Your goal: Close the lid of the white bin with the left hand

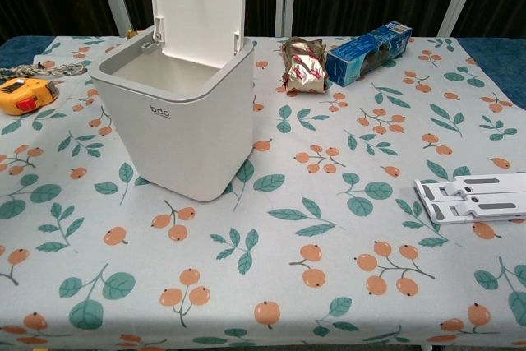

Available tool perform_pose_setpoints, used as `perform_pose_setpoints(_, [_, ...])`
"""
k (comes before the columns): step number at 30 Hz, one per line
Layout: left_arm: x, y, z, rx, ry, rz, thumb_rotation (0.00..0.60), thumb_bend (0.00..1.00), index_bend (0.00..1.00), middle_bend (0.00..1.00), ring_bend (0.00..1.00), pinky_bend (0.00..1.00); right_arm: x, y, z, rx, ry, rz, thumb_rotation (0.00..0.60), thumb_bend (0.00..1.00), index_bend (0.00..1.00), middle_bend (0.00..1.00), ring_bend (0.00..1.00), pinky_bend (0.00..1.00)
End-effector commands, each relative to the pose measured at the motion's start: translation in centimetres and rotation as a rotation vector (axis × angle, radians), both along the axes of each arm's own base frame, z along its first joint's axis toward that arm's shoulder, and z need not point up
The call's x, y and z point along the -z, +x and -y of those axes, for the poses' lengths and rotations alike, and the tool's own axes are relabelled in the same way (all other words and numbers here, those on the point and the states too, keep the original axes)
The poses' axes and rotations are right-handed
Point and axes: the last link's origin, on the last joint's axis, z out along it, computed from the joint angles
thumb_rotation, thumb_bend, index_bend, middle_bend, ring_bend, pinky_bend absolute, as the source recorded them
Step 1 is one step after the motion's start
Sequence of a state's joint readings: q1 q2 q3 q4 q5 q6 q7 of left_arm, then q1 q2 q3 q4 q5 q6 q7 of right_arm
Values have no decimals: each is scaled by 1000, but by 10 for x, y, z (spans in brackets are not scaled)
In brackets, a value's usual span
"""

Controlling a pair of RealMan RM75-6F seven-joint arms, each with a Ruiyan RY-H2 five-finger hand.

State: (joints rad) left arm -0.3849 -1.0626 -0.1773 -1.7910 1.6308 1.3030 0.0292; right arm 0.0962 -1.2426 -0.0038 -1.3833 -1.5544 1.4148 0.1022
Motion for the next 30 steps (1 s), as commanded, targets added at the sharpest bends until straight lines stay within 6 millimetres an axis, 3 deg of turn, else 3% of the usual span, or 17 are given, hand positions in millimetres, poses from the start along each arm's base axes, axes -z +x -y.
perform_pose_setpoints(1, [1, 38, -24, 83, -46, -7, 600, 187, 136, 193, 70, 112, 0, -1, 1, 0, 0, 2, 600, 217, 0, 0, 0, 0])
perform_pose_setpoints(7, [13, 73, -53, 125, -121, -14, 600, 188, 136, 193, 70, 112, -2, -6, 1, 10, -7, 6, 600, 217, 0, 0, 0, 0])
perform_pose_setpoints(16, [41, 105, -78, 134, -232, -38, 600, 188, 135, 186, 70, 112, -1, -15, 2, 34, -5, 14, 600, 218, 0, 0, 0, 0])
perform_pose_setpoints(24, [60, 110, -80, 135, -288, -82, 600, 191, 135, 186, 70, 112, -2, -20, 3, 41, -8, 22, 600, 217, 0, 0, 0, 0])
perform_pose_setpoints(30, [53, 111, -70, 135, -321, -87, 600, 207, 135, 202, 70, 112, -3, -22, 3, 43, -13, 28, 600, 217, 0, 0, 0, 0])
